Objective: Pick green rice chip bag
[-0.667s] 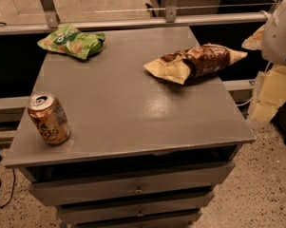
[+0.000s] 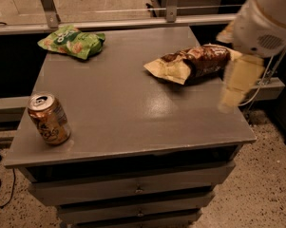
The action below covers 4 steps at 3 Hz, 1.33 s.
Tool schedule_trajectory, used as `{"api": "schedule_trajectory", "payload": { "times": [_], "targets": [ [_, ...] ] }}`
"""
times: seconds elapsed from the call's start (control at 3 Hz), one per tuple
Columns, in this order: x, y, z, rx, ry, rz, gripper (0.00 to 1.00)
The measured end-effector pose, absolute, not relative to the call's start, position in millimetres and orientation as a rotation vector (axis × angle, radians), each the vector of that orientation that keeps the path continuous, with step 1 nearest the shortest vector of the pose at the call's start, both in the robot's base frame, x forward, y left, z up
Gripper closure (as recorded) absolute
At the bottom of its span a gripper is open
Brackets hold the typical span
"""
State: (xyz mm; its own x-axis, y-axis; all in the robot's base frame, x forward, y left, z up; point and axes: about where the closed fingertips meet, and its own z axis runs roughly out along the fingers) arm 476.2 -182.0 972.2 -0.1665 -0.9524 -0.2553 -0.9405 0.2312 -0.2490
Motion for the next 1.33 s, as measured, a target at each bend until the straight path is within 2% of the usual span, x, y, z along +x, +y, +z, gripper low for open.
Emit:
{"api": "schedule_trajectory", "payload": {
  "times": [0.67, 1.0, 1.33],
  "targets": [
    [606, -49, 944, -1.768, 1.978, 0.125, 0.00],
    [606, -47, 944, -1.767, 1.974, 0.128, 0.00],
    [638, -24, 936, -1.709, 1.944, 0.142, 0.00]
  ]
}}
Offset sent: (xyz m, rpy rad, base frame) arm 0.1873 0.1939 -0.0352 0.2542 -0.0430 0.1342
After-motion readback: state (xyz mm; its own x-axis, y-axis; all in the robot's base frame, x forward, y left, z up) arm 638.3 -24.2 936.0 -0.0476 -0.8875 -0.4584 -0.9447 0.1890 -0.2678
